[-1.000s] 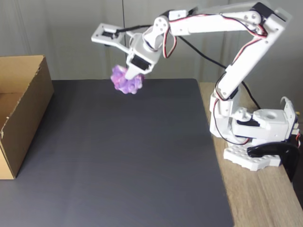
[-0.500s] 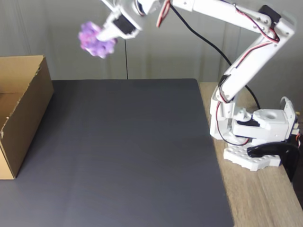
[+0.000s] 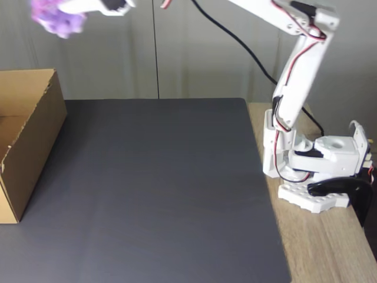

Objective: Grasp a ball and put it in the box.

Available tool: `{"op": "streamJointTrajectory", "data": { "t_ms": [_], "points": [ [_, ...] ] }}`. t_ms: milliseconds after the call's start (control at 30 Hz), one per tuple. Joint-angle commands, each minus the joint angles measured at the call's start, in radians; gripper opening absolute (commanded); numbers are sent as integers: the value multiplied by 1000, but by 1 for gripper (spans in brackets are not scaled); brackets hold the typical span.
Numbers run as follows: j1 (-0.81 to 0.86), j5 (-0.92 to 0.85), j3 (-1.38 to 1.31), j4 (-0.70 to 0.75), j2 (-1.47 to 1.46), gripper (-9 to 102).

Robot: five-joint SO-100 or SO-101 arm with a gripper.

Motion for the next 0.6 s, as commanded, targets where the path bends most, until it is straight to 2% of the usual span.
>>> {"op": "streamJointTrajectory", "data": {
  "t_ms": [0,233,567],
  "points": [
    [-46,-3,-189,-34,-81,0],
    [-91,-11,-540,-41,-370,1],
    [-58,-2,-555,-244,-566,2]
  ]
}}
